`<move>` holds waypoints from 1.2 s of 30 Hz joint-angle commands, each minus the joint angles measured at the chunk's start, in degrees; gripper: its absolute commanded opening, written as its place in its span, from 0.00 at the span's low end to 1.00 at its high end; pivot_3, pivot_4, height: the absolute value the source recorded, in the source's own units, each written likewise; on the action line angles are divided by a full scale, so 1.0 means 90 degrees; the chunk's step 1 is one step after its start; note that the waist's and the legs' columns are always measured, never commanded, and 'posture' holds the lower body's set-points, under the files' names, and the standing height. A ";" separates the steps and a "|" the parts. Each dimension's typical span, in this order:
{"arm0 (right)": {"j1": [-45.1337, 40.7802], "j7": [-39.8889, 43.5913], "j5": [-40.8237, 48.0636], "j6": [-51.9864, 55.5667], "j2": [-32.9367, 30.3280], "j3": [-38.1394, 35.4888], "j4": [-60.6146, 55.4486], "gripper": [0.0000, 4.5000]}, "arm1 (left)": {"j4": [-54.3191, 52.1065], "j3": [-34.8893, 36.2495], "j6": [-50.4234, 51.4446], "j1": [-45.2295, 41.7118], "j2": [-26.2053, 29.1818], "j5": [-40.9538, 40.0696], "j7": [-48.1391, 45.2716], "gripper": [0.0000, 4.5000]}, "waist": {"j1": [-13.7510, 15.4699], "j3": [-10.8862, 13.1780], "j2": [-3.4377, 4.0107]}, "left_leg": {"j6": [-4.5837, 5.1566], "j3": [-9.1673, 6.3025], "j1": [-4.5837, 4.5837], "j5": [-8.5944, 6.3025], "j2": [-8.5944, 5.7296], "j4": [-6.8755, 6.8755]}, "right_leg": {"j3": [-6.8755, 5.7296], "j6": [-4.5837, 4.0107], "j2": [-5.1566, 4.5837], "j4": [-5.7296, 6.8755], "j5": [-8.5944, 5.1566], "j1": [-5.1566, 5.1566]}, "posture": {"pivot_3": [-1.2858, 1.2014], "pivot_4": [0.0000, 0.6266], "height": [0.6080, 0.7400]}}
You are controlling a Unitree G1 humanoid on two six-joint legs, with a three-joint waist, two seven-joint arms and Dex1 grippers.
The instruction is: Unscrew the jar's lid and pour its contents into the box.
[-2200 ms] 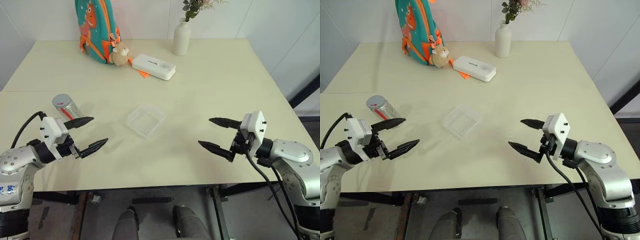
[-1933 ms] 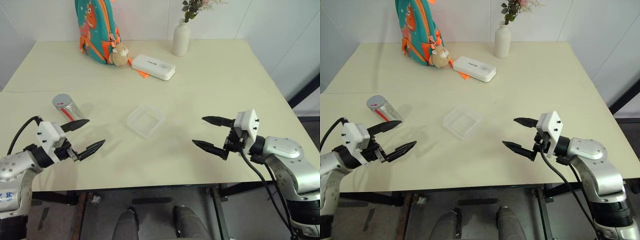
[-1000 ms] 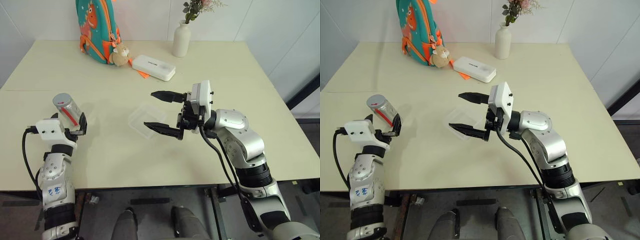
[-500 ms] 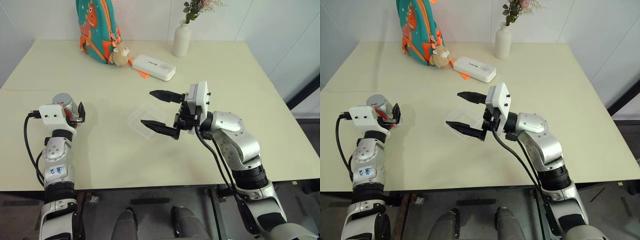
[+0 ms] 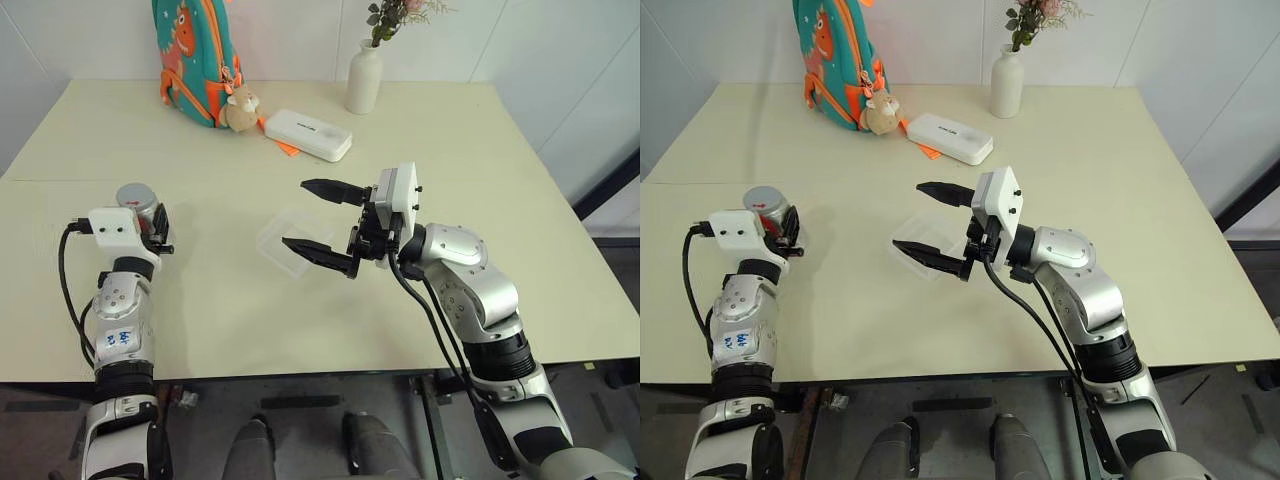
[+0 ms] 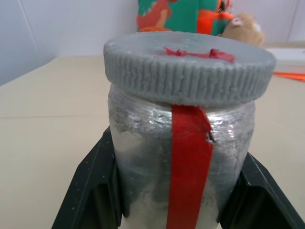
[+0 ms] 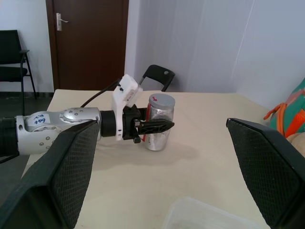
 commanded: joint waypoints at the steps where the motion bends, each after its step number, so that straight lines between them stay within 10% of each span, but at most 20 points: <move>1: 0.0085 -0.0164 0.0190 0.0204 -0.0137 -0.0265 -0.0479 1.00 | -0.1379 0.0002 0.0454 0.0028 0.0516 -0.0669 -0.0868 0.43 | 0.0000 0.0000 0.0000 | 0.0000 0.0000 0.0000 0.0000 0.0000 -0.0003 | 0.0000 0.0000 0.0000 -0.0001 0.0000 -0.0001 | 0.52 0.24 1.00; 8: -0.0281 -0.0785 0.0605 0.1178 -0.0122 -0.0445 -0.0959 1.00 | -0.2987 -0.0825 0.2689 0.0004 0.1825 -0.2542 -0.3697 0.43 | -0.0018 0.0002 0.0006 | -0.0007 0.0004 0.0004 0.0000 0.0003 -0.0020 | 0.0002 -0.0009 0.0002 -0.0005 -0.0005 -0.0007 | 0.52 0.24 1.00; 36: -0.1480 -0.1204 0.0218 0.2325 0.0375 0.0162 -0.0156 1.00 | -0.2012 -0.1864 0.2839 -0.1286 0.0845 -0.2327 -0.5183 0.43 | -0.0019 0.0003 0.0009 | -0.0004 -0.0001 -0.0100 -0.0001 0.0010 0.0031 | 0.0007 -0.0015 0.0014 0.0057 -0.0014 -0.0119 | 0.52 0.24 1.00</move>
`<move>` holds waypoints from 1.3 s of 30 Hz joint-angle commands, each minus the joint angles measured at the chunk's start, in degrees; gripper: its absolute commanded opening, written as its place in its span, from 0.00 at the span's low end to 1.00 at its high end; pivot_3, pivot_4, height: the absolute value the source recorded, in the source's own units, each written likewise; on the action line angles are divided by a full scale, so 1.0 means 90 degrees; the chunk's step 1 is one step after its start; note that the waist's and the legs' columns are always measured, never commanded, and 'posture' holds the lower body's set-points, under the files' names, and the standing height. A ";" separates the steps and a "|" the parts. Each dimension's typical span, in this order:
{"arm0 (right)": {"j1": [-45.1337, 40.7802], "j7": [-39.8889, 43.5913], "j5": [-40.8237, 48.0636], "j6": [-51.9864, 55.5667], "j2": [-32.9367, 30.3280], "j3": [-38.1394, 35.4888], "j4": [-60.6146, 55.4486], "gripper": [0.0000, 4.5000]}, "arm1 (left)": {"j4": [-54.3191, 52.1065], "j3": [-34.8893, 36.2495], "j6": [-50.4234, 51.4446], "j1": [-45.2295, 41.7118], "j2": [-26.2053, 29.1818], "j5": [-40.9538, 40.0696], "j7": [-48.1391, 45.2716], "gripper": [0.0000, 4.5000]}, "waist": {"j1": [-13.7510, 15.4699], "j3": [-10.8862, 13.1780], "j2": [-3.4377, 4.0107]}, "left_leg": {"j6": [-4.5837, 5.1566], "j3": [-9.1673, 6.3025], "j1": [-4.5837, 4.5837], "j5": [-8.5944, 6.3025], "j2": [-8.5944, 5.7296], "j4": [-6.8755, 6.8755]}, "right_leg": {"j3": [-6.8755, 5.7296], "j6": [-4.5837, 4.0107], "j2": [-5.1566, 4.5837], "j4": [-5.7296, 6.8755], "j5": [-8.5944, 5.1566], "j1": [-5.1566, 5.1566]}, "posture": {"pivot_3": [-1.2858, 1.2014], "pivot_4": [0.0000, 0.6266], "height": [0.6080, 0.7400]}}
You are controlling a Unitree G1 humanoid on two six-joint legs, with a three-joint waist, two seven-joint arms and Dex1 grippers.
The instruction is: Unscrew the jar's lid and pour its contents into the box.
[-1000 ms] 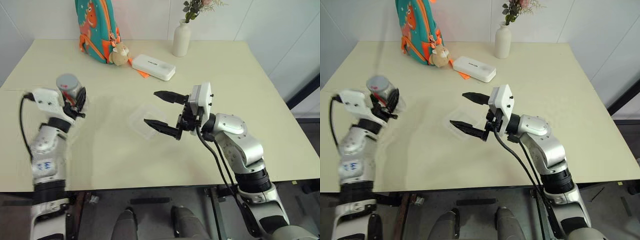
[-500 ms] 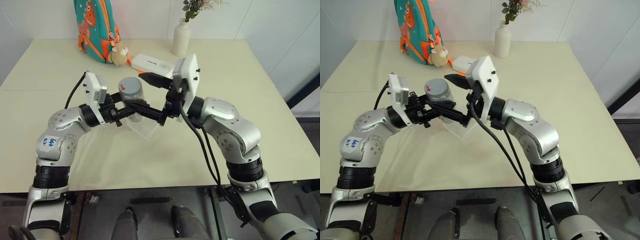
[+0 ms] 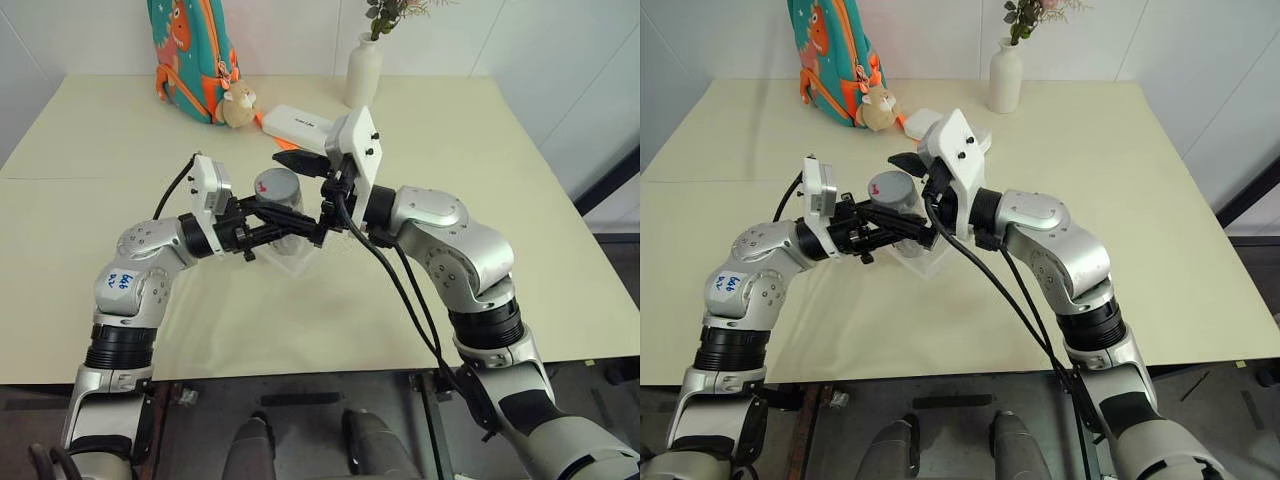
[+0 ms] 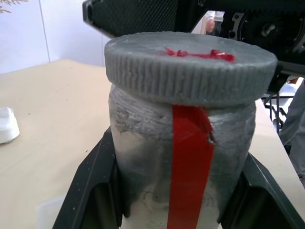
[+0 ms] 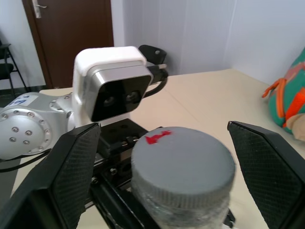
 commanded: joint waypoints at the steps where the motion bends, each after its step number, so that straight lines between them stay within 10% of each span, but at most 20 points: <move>1: -0.0014 0.0020 0.0056 -0.0026 0.0038 -0.0124 0.0015 1.00 | -0.0145 0.0107 -0.0081 -0.0154 -0.0014 -0.0051 -0.0081 0.43 | 0.0001 0.0000 0.0000 | 0.0000 -0.0001 0.0001 0.0000 0.0000 0.0000 | 0.0000 0.0000 0.0000 0.0000 0.0000 0.0000 | 0.52 0.24 1.00; 10: 0.0068 -0.0002 0.0218 -0.0194 0.0268 -0.0331 0.0038 1.00 | -0.0228 0.0136 -0.0066 -0.0076 -0.0054 -0.0070 -0.0099 0.43 | 0.0002 0.0000 0.0000 | 0.0000 -0.0002 -0.0001 0.0000 0.0000 -0.0001 | 0.0000 0.0000 0.0000 0.0000 0.0000 -0.0001 | 0.52 0.24 1.00; 17: 0.0189 0.0122 0.0248 -0.0234 0.0291 -0.0258 -0.0104 0.57 | -0.0244 0.0106 -0.0071 -0.0072 -0.0074 -0.0042 -0.0120 0.43 | -0.0003 0.0000 0.0000 | 0.0000 -0.0001 0.0000 0.0000 0.0000 0.0000 | 0.0000 0.0000 0.0000 0.0000 0.0000 0.0000 | 0.52 0.24 1.00; 39: -0.0767 0.3325 0.0909 -0.0394 -0.1140 -0.0247 0.1073 0.57 | 0.0658 -0.0213 -0.0153 -0.0923 0.0330 -0.0247 -0.2507 0.43 | -0.0002 0.0004 0.0006 | 0.0000 -0.0006 0.0000 0.0000 0.0001 0.0007 | -0.0002 0.0001 0.0006 0.0002 -0.0001 0.0003 | 0.52 0.24 1.00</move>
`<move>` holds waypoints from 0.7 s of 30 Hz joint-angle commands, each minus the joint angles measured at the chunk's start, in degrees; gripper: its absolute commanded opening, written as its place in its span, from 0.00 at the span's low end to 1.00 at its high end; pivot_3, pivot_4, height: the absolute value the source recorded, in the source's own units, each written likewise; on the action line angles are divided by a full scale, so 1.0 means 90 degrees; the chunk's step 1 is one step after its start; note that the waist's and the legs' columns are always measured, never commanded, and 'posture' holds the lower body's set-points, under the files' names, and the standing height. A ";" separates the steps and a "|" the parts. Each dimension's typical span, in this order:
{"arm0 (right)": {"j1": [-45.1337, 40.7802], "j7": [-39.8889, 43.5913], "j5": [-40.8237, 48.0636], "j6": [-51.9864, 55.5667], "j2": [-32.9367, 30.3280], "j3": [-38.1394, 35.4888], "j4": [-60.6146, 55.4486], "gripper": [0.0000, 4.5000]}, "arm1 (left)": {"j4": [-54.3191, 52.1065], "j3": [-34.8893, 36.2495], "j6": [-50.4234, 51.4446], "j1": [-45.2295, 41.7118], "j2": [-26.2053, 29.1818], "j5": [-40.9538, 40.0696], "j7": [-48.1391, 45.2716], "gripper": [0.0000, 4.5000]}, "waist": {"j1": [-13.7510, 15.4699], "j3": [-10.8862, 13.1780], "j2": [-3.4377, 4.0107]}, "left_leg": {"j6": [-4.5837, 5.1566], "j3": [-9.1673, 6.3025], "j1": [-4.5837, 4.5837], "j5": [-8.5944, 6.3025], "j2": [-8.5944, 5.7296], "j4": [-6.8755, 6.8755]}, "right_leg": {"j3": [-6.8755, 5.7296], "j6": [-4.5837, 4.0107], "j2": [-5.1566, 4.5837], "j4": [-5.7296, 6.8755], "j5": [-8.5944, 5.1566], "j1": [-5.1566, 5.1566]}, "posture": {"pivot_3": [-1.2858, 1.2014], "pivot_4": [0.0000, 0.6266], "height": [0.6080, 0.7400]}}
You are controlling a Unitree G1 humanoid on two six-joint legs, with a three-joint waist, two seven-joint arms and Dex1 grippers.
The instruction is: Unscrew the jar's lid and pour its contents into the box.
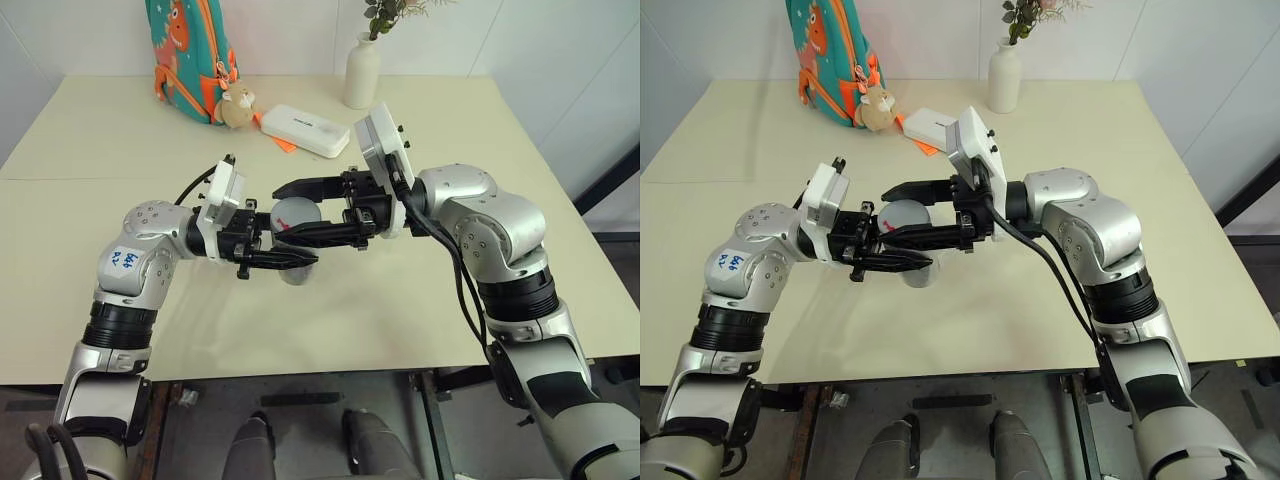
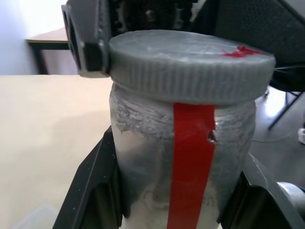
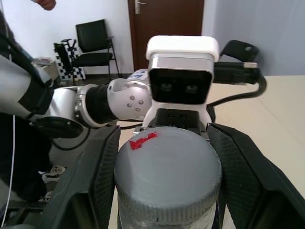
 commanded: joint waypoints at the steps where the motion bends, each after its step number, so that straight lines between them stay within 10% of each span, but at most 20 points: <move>1: -0.0067 0.0204 -0.0013 -0.0275 -0.0069 -0.0230 0.0039 0.57 | 0.0134 0.0432 -0.0122 -0.0160 -0.0039 -0.0163 0.0105 0.43 | 0.0009 0.0000 0.0000 | 0.0000 0.0000 0.0000 0.0000 0.0000 0.0002 | 0.0000 0.0000 0.0000 0.0000 0.0000 0.0000 | 0.52 0.24 1.00; 7: -0.0037 0.0042 -0.0014 -0.0291 -0.0089 -0.0305 0.0058 0.57 | 0.0073 0.0477 -0.0243 -0.0041 -0.0087 -0.0167 0.0214 0.43 | 0.0007 0.0000 0.0000 | 0.0000 -0.0002 0.0001 0.0000 0.0000 0.0003 | 0.0000 0.0000 0.0000 0.0005 0.0000 0.0000 | 0.52 0.24 1.00; 13: -0.0143 -0.0019 0.0109 -0.0250 -0.0030 -0.0541 0.0173 0.99 | 0.0022 0.0549 -0.0214 -0.0011 -0.0076 -0.0160 0.0234 0.43 | 0.0010 0.0000 0.0001 | 0.0000 -0.0003 0.0002 0.0000 0.0000 0.0013 | -0.0001 0.0000 0.0000 0.0014 0.0000 0.0000 | 0.52 0.24 1.00; 21: -0.0329 -0.0362 -0.0028 -0.0428 0.0017 -0.0788 0.0148 0.99 | -0.0080 0.0623 -0.0163 0.0232 0.0021 -0.0092 0.0323 0.43 | 0.0004 0.0001 0.0002 | 0.0000 -0.0003 0.0002 0.0001 0.0001 0.0013 | -0.0001 0.0000 0.0000 0.0018 0.0000 -0.0001 | 0.52 0.24 1.00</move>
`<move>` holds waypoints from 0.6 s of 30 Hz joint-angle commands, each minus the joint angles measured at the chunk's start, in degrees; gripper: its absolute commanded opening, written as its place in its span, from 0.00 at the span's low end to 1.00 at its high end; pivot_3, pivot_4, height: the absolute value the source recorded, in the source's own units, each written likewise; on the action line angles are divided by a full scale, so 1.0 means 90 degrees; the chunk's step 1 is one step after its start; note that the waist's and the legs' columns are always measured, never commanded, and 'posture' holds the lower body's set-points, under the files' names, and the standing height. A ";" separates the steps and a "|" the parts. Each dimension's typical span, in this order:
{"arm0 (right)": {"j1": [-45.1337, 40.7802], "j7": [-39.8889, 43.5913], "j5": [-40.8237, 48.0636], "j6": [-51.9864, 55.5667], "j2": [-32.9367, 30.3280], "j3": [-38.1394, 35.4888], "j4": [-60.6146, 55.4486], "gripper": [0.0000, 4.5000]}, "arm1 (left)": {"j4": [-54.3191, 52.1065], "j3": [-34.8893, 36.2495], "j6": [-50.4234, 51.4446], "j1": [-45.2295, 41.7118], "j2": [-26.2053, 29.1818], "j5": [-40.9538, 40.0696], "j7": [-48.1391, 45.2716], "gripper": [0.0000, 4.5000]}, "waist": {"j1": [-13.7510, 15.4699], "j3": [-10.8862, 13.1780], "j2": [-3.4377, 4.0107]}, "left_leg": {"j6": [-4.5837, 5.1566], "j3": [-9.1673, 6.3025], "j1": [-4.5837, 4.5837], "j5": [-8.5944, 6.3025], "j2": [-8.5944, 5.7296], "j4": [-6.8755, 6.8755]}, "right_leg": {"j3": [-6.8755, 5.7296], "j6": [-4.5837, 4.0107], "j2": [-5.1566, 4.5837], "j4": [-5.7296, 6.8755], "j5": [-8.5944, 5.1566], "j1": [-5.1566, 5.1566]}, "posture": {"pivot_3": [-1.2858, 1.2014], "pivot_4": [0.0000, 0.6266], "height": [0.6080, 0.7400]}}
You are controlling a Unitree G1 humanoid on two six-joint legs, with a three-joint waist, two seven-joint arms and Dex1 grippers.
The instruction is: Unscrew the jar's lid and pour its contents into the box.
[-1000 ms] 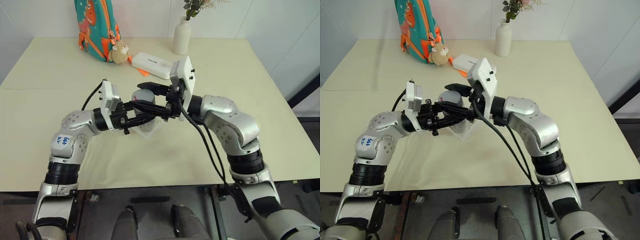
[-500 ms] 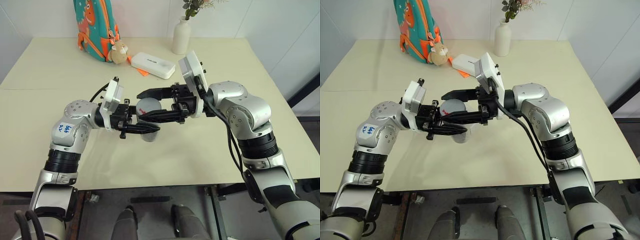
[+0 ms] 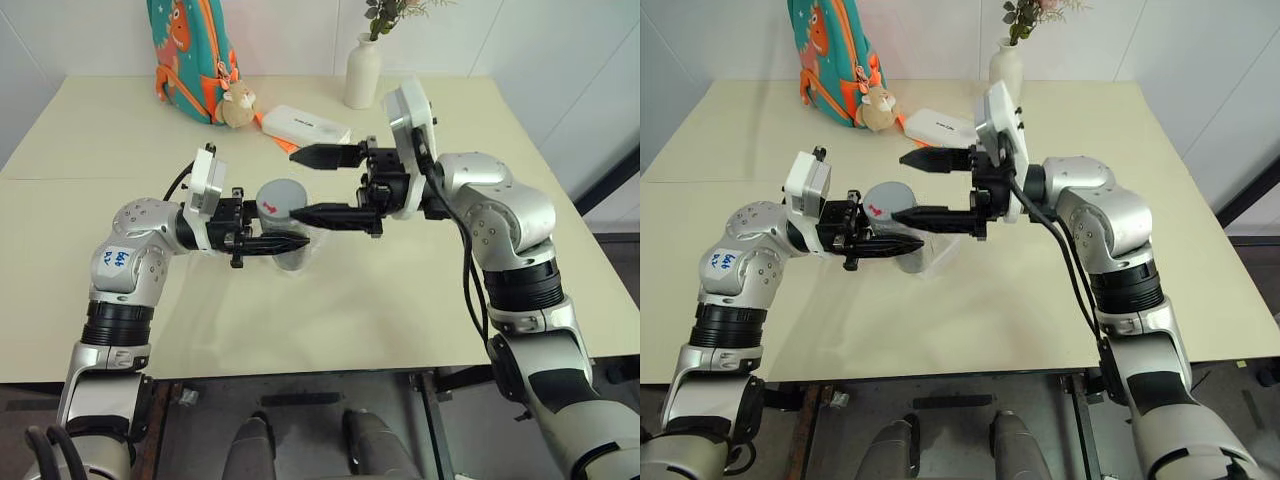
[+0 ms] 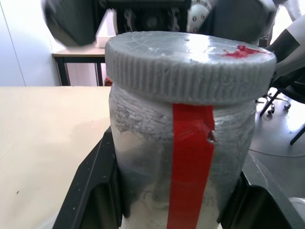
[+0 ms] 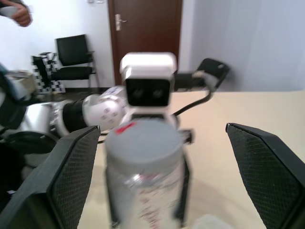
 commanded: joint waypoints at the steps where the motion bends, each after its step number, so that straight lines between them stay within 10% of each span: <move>1: 0.0084 -0.0281 0.0056 0.0083 0.0072 -0.0014 -0.0649 0.99 | -0.0260 0.0168 -0.0014 0.0108 0.0078 -0.0030 0.0108 0.43 | 0.0003 0.0000 0.0000 | 0.0000 0.0000 0.0000 0.0000 0.0000 -0.0001 | 0.0000 0.0000 0.0000 0.0000 0.0000 0.0000 | 0.52 0.24 1.00; 18: 0.0204 -0.1638 -0.0766 0.0065 0.0945 0.0565 -0.0699 0.99 | -0.0206 0.0004 -0.0047 -0.0051 -0.0089 0.0042 0.0259 0.43 | 0.0007 0.0000 0.0000 | -0.0001 -0.0001 0.0000 0.0004 0.0000 0.0004 | 0.0000 0.0000 0.0000 0.0011 0.0000 0.0000 | 0.52 0.24 1.00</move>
